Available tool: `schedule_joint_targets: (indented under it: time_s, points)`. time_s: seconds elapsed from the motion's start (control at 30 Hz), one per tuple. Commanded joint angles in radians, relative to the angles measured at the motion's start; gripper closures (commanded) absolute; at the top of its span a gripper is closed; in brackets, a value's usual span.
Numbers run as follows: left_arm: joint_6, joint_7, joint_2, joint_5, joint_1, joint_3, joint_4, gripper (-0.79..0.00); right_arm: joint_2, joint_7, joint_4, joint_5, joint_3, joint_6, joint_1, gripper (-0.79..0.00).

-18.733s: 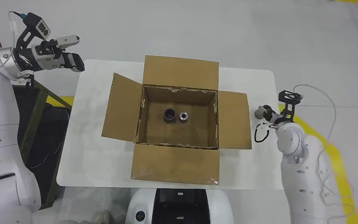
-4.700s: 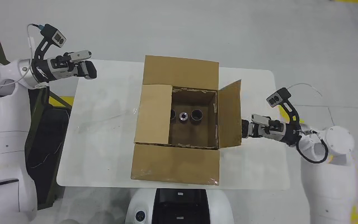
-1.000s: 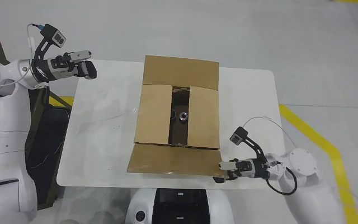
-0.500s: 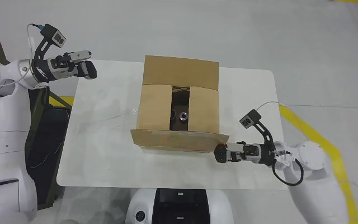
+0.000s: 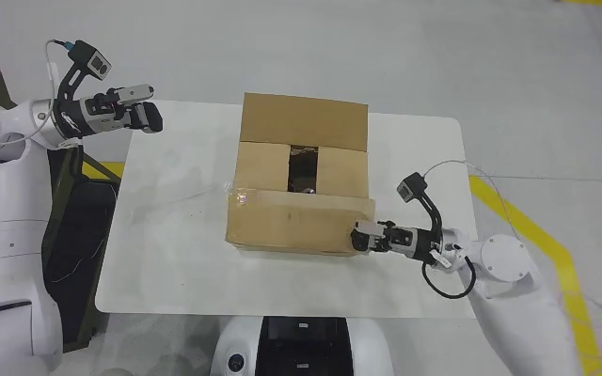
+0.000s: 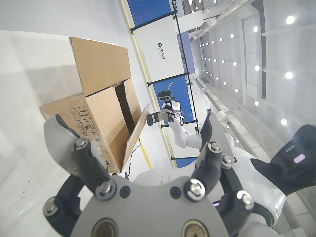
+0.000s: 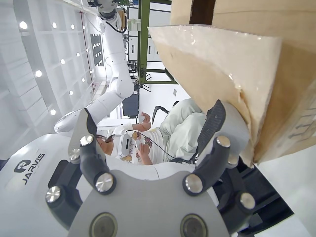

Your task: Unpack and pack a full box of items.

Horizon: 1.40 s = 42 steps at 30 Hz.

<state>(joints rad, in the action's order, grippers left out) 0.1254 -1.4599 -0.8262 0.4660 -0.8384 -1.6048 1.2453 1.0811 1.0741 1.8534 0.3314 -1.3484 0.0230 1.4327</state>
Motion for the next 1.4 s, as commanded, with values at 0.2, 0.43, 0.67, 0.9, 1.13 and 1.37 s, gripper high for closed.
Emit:
schedule_joint_targets:
  time_s: [0.2, 0.43, 0.67, 0.9, 1.13, 1.37]
  points:
    - [0.0, 0.0, 0.0, 0.0, 0.0, 0.0, 0.0, -0.785, 0.0, -0.014, -0.035, -0.008, 0.037, -0.05, -0.04, -0.785]
    - [0.0, 0.0, 0.0, 0.0, 0.0, 0.0, 0.0, -0.785, 0.0, -0.017, -0.06, 0.014, 0.055, -0.069, -0.062, -0.785]
    - [0.0, 0.0, 0.0, 0.0, 0.0, 0.0, 0.0, -0.785, 0.0, -0.017, -0.06, 0.014, 0.055, -0.069, -0.062, -0.785]
    - [0.0, 0.0, 0.0, 0.0, 0.0, 0.0, 0.0, -0.785, 0.0, -0.017, -0.06, 0.014, 0.055, -0.069, -0.062, -0.785]
    - [-0.025, 0.089, -0.006, 0.0, -0.013, 0.035, 0.004, -0.785, 0.0, -0.017, -0.06, 0.014, 0.055, -0.069, -0.062, -0.785]
    - [0.005, 0.162, -0.031, 0.013, 0.057, 0.151, -0.096, -0.785, 0.0, -0.017, -0.06, 0.014, 0.055, -0.069, -0.062, -0.785]
